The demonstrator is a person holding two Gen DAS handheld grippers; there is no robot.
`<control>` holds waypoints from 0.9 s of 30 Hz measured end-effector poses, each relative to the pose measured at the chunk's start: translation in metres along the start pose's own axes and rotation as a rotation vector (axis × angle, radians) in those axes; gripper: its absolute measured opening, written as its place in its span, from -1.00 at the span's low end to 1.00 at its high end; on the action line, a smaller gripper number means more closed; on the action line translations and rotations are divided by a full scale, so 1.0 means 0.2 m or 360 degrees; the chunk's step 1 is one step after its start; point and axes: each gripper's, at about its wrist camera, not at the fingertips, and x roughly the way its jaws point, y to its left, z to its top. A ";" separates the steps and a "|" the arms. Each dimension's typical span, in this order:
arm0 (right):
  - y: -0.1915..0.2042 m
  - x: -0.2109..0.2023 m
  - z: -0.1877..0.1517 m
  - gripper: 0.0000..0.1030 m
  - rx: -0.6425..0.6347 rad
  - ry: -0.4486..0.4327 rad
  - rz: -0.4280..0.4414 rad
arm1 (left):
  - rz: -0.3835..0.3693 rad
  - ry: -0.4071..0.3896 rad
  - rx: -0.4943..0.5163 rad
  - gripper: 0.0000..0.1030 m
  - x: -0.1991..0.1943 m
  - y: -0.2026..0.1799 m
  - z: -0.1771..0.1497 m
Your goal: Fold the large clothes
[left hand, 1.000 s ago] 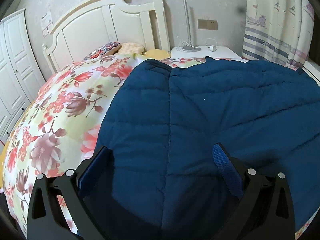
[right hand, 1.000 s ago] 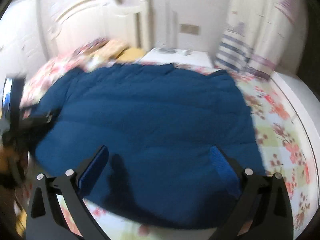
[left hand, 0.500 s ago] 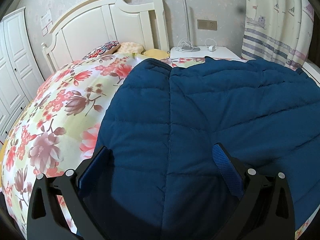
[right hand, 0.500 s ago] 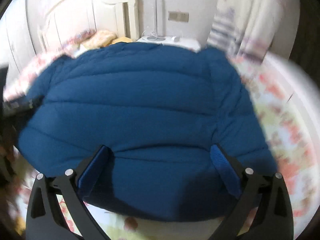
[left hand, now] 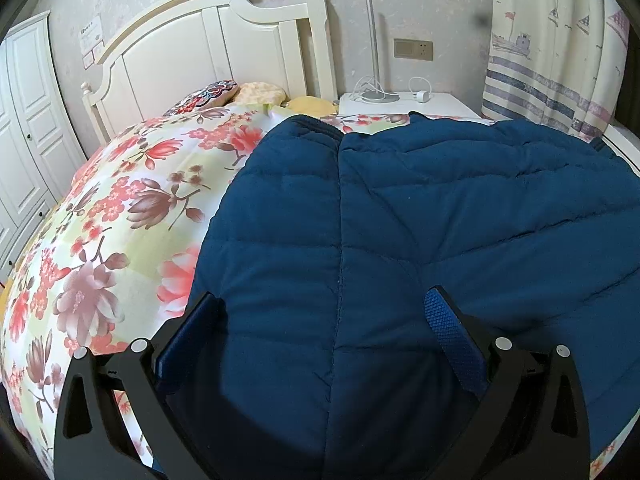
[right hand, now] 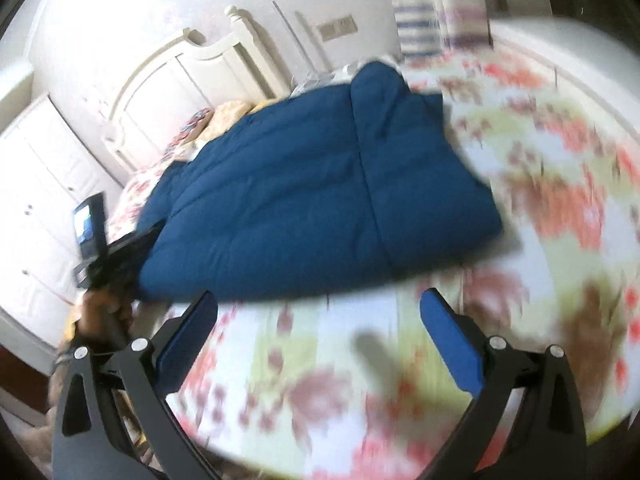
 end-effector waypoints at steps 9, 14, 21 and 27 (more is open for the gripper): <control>0.02 0.24 0.08 0.87 0.0052 0.0023 -0.0038 | 0.0004 0.0007 0.0006 0.91 0.00 -0.01 0.00; -0.05 0.42 0.28 0.89 0.0451 -0.0277 0.0090 | 0.0015 0.0012 0.0014 0.91 0.00 -0.01 0.00; 0.11 0.47 0.25 0.78 0.0255 -0.0180 0.0157 | 0.0007 0.0027 0.0007 0.91 0.02 0.00 0.01; -0.12 0.42 0.35 0.22 0.0734 -0.0307 0.0157 | 0.0022 0.0026 0.0027 0.91 0.02 -0.01 0.01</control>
